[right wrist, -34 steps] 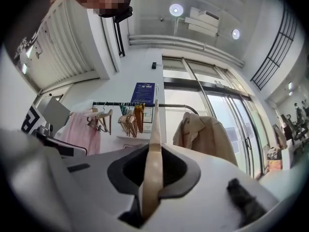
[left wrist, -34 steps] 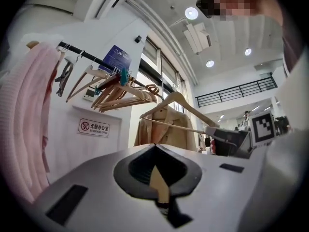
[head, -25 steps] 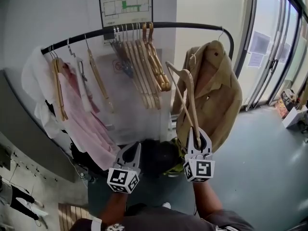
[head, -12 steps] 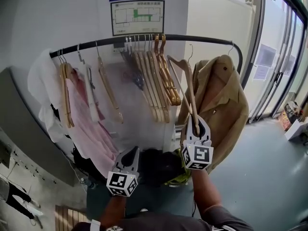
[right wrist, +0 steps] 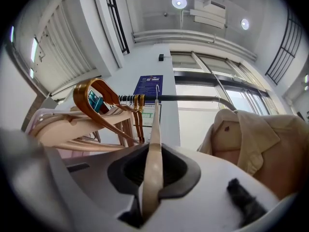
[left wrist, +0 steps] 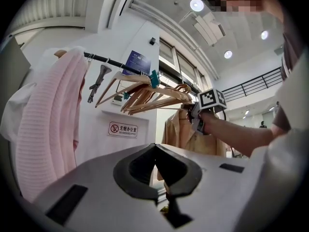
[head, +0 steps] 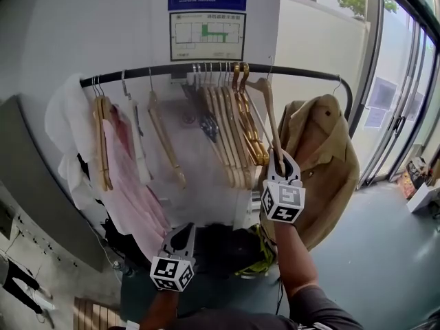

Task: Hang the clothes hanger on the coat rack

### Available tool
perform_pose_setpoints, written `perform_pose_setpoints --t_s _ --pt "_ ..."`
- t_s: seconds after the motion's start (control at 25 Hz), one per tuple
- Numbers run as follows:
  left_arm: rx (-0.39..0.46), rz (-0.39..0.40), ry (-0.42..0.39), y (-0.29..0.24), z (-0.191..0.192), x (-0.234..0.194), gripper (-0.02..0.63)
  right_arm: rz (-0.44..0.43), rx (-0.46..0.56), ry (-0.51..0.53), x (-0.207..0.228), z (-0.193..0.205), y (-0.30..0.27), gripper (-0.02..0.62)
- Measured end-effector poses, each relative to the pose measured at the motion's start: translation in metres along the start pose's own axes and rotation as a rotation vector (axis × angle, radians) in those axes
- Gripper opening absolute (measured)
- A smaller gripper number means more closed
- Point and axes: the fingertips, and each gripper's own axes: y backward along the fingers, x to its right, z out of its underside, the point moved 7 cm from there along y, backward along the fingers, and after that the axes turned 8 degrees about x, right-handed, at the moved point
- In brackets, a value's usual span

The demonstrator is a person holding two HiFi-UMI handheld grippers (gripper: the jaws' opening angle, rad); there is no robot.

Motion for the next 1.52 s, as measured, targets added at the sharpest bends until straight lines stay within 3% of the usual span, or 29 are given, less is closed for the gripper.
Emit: perform_pose_setpoints --t_s 0.28,0.56,0.92,1.24,1.36,1.52 --pt "0.06 -0.021 0.002 0.006 -0.012 -0.007 0.0 0.005 -0.033 0.007 -0.002 0.015 -0.011 0.046" --pt "0.056 -0.023 0.007 0.009 -0.01 -0.006 0.0 0.0 -0.06 0.019 -0.002 0.02 -0.007 0.046" --pt "0.043 0.004 0.01 0.004 -0.007 0.002 0.0 -0.004 0.001 0.017 -0.005 0.015 0.007 0.046" --pt "0.028 0.012 0.003 0.005 -0.005 0.014 0.0 -0.026 0.097 0.012 -0.005 -0.009 0.05 0.076" --pt "0.019 0.005 0.008 0.006 -0.003 0.016 0.0 -0.052 0.095 0.004 -0.009 -0.019 0.074 0.12" --pt "0.012 0.006 0.007 0.006 -0.002 0.024 0.0 -0.071 0.051 -0.002 -0.013 -0.018 0.113 0.126"
